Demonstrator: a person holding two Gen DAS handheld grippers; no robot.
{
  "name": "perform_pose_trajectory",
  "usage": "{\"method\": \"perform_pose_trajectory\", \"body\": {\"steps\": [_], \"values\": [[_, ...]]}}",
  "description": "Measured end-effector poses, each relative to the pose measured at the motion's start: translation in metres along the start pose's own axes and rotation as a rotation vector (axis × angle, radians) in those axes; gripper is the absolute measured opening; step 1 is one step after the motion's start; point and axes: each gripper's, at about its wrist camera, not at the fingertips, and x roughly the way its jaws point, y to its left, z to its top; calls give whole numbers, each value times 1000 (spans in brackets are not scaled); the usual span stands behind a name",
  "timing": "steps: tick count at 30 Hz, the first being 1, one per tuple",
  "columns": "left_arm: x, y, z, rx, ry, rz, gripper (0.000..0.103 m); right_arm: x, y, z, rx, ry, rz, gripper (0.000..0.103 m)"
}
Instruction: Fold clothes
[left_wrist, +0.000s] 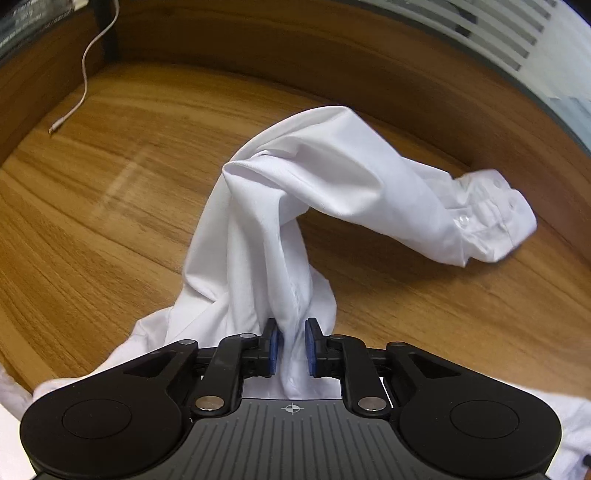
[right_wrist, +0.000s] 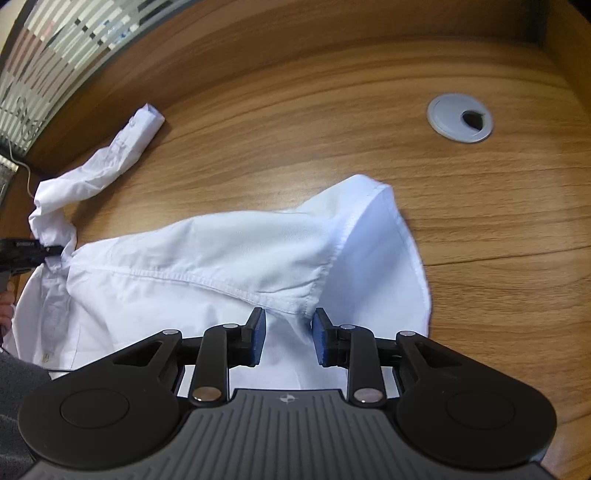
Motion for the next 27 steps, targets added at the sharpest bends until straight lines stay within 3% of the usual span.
{"method": "perform_pose_trajectory", "body": {"steps": [1, 2, 4, 12, 17, 22, 27], "values": [[1, -2, 1, 8, -2, 6, 17, 1, 0, 0, -3, 4, 0, 30], [0, -4, 1, 22, -16, 12, 15, 3, 1, -1, -5, 7, 1, 16], [-3, -9, 2, 55, -55, 26, 3, 2, 2, 1, -10, -3, -3, 6], [-33, -23, 44, 34, -175, -23, 3, -47, 17, 31, -50, -206, -23, 3], [-30, -46, 84, 50, -239, -37, 3, -48, 29, 68, -105, -292, -87, 3], [8, -63, 106, 41, -205, 4, 3, -13, 31, 107, -134, -253, -140, 3], [40, -67, 106, 58, -167, 48, 3, 22, 27, 123, -135, -169, -166, 3]]}}
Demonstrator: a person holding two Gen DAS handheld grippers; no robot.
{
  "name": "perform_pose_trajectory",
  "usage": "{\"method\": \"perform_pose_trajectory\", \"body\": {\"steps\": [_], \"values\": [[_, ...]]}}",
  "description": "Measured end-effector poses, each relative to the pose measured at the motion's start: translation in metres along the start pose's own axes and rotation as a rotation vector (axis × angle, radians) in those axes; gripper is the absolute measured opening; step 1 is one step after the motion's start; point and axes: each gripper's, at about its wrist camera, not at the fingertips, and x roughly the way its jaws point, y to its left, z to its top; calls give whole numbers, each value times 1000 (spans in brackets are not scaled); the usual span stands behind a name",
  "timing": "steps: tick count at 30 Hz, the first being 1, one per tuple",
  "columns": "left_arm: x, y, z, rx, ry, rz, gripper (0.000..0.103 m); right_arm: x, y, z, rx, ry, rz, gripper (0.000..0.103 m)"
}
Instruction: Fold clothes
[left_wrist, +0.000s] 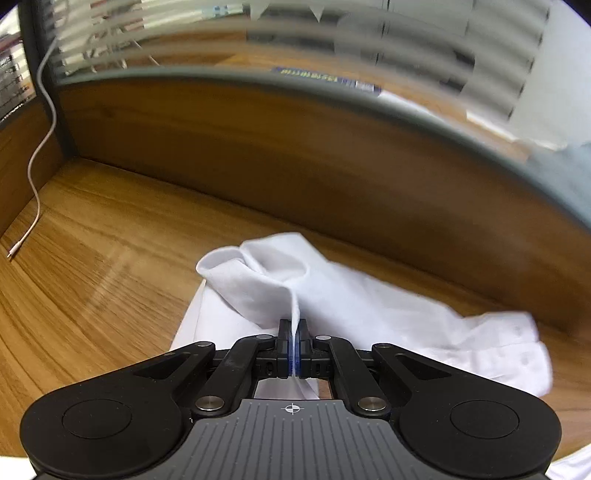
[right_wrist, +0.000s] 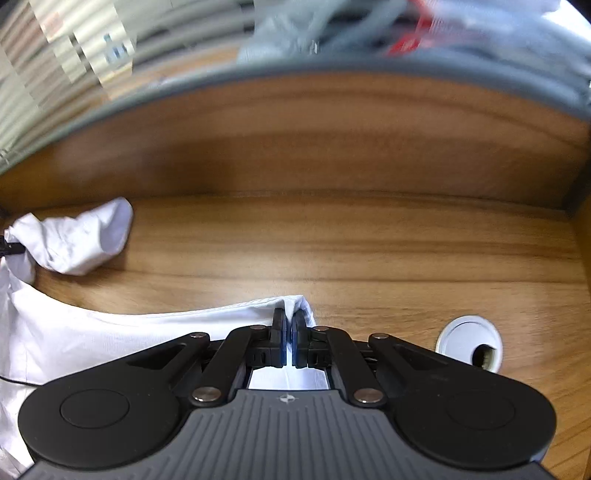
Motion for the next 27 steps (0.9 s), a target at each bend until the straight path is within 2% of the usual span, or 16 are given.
{"method": "perform_pose_trajectory", "body": {"steps": [6, 9, 11, 12, 13, 14, 15, 16, 21, 27], "values": [[16, -5, -5, 5, 25, 20, 5, 19, -7, 0, -7, 58, 8, 3], [11, -6, -4, 2, 12, -12, 21, 18, -12, 5, -7, 67, 16, 3], [-1, -5, -2, 10, -19, -36, 44, 12, -15, 8, -4, 68, 18, 5], [-8, -4, -2, 19, -38, -40, 48, 6, -15, 8, -1, 65, 18, 5], [-17, -4, -2, 32, -56, -43, 53, 1, -15, 9, 1, 59, 10, 10], [-25, -3, -2, 48, -71, -45, 59, -5, -15, 10, -1, 47, -19, 29], [-34, 0, -3, 61, -79, -52, 61, -12, -15, 10, -3, 34, -45, 39], [-42, 4, -4, 74, -85, -60, 62, -19, -16, 10, -3, 18, -51, 45], [-81, 22, -13, 128, -68, -62, 63, -46, -16, 9, -4, -20, -39, 45], [-97, 61, -38, 148, -19, 3, 64, -35, 7, -12, -95, 52, -18, 45]]}}
